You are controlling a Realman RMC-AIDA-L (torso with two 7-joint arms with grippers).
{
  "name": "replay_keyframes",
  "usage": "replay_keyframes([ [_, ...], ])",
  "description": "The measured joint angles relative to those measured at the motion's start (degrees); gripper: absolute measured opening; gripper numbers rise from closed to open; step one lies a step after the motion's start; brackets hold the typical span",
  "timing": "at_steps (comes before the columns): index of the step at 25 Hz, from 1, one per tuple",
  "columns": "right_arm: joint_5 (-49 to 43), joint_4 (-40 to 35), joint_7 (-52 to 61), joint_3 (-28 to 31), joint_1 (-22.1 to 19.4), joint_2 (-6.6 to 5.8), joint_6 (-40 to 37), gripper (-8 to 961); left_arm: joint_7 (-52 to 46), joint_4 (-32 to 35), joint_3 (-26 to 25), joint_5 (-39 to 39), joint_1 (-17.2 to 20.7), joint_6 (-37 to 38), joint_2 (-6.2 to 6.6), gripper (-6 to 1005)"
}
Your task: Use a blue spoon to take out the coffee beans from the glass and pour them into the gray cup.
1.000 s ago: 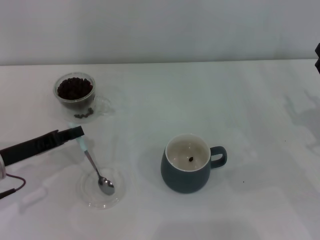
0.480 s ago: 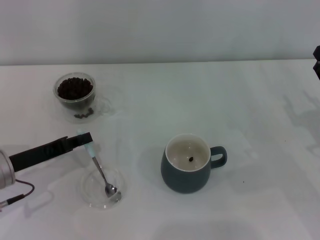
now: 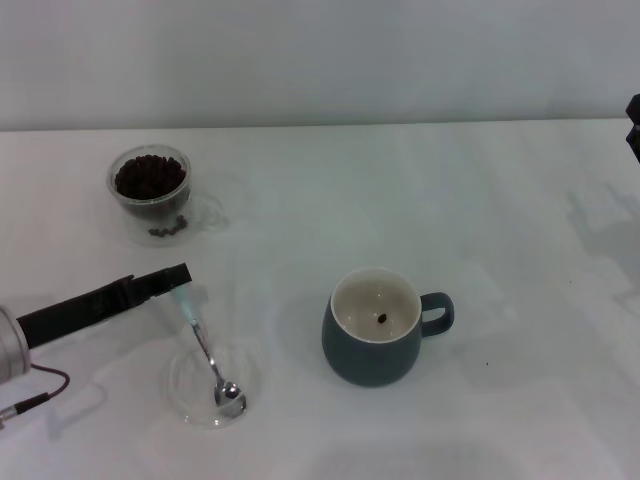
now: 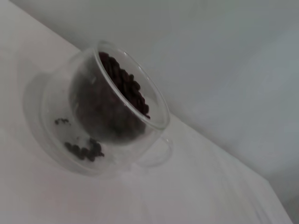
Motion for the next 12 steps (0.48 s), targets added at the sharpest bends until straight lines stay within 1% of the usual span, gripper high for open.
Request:
replay_keyframes([
  [5, -0.05, 0.00, 0.00, 0.00, -0.04, 0.00, -0.11, 574, -0.26, 0.01, -1.23, -0.06, 0.05, -0.29, 0.06, 459],
  [8, -0.05, 0.00, 0.00, 0.00, -0.08, 0.00, -0.11, 574, -0.13, 0.45, -1.56, -0.09, 0.31, -0.77, 0.48, 570],
  [12, -0.05, 0.00, 0.00, 0.00, -0.14, 0.00, 0.04, 574, 1.65, 1.04, -3.60, 0.11, 1.00, -1.43, 0.90, 621],
])
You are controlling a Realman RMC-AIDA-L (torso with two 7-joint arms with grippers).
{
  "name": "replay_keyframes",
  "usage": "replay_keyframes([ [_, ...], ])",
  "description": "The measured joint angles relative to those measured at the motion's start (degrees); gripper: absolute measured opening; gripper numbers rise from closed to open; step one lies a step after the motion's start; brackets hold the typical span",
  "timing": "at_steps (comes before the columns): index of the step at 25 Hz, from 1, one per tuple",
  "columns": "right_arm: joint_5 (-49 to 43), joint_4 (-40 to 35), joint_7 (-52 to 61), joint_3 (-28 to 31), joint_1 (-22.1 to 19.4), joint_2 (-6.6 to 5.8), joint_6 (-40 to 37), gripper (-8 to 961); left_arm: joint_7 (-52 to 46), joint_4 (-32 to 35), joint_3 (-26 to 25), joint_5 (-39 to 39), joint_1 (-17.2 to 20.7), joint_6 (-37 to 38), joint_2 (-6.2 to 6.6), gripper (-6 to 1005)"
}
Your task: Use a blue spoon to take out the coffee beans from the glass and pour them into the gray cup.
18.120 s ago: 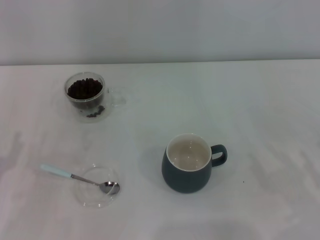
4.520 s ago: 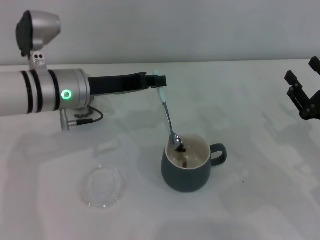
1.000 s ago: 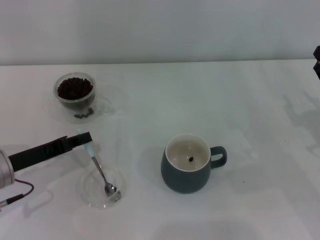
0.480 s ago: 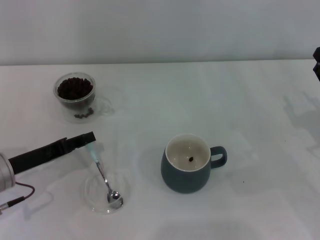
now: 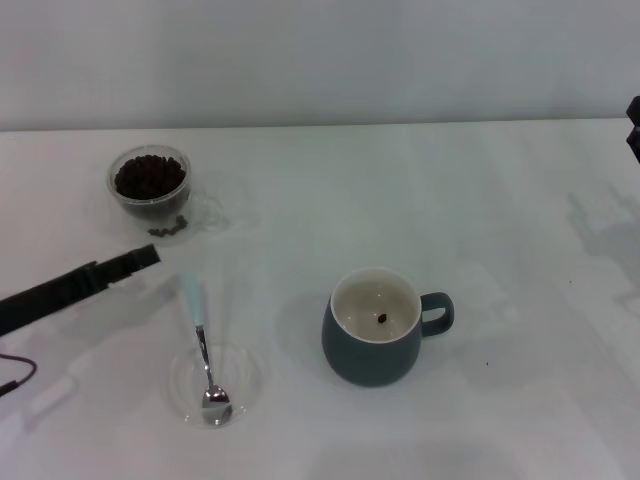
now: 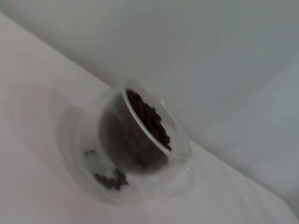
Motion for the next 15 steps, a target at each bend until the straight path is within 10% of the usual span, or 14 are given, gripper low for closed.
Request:
replay_keyframes([
  [5, 0.02, 0.00, 0.00, 0.00, -0.15, 0.00, -0.50, 574, 4.66, 2.51, -1.05, -0.28, 1.43, -0.21, 0.32, 685],
  [15, 0.16, 0.00, -0.04, 0.00, -1.25, 0.01, -3.36, 574, 25.10, 9.56, -5.78, -7.65, 10.06, 1.55, -3.09, 699],
])
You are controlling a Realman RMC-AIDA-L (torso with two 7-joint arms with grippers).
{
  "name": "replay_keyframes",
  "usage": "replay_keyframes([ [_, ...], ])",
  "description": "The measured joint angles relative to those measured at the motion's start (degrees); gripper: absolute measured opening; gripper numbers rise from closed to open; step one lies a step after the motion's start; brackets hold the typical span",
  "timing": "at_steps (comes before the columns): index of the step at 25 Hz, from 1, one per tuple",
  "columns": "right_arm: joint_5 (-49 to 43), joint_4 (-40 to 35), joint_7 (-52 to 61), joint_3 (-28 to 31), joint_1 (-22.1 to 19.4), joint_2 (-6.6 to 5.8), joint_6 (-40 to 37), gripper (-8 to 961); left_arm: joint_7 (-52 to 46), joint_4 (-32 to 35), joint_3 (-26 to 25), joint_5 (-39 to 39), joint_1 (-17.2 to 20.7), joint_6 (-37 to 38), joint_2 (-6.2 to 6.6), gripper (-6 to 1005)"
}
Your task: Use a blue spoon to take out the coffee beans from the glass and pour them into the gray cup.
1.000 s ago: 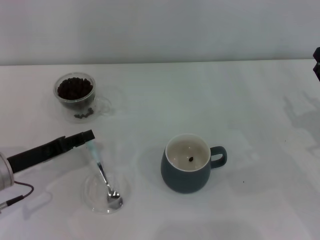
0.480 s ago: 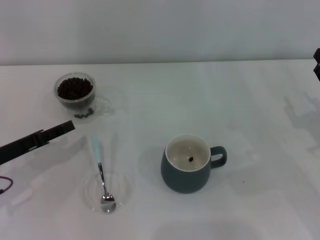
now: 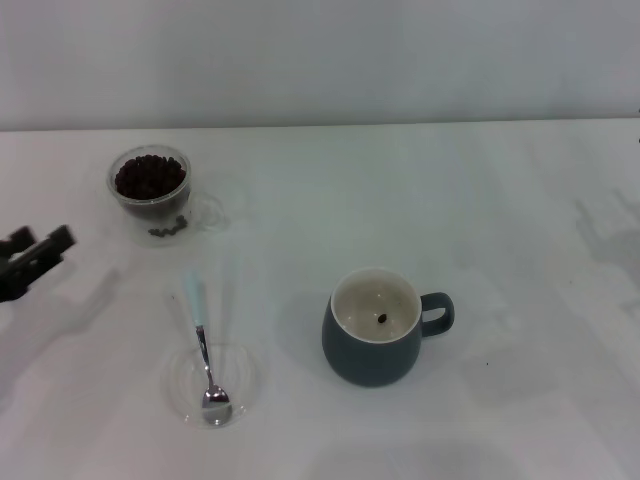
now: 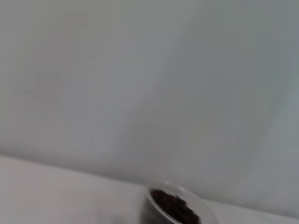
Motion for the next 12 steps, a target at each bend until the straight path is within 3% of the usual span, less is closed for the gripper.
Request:
replay_keyframes([
  [7, -0.14, 1.24, 0.17, -2.25, -0.95, 0.02, -5.03, 574, 18.35, -1.14, -0.93, -13.61, 7.18, 0.74, 0.23, 697],
  [12, -0.14, 3.23, 1.21, -5.40, -1.21, 0.13, -9.00, 574, 25.24, -1.69, -6.22, -15.75, 8.85, 1.60, 0.13, 693],
])
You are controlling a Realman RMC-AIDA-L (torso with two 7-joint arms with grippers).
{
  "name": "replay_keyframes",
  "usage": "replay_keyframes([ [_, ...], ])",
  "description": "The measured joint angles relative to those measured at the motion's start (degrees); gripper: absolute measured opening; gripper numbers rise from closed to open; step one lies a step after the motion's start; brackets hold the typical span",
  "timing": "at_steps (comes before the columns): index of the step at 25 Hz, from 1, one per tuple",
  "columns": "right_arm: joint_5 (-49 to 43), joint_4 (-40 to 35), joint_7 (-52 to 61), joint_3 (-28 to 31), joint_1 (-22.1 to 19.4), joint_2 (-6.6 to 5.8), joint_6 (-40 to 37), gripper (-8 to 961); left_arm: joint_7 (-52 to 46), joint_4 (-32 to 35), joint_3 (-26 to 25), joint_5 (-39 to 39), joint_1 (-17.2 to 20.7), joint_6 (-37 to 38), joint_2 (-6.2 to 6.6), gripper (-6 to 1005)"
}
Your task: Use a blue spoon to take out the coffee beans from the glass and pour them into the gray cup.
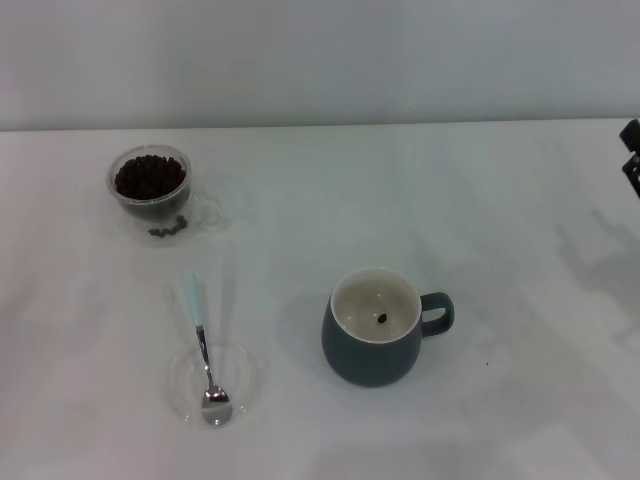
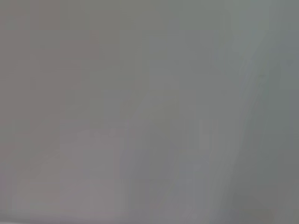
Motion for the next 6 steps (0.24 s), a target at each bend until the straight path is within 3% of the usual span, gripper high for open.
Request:
replay_keyframes([
  [6, 0.01, 1.07, 2.31, -3.51, -0.12, 0.05, -2.23, 574, 9.48, -3.30, -6.63, -3.39, 0.73, 1.80, -0.15, 693],
])
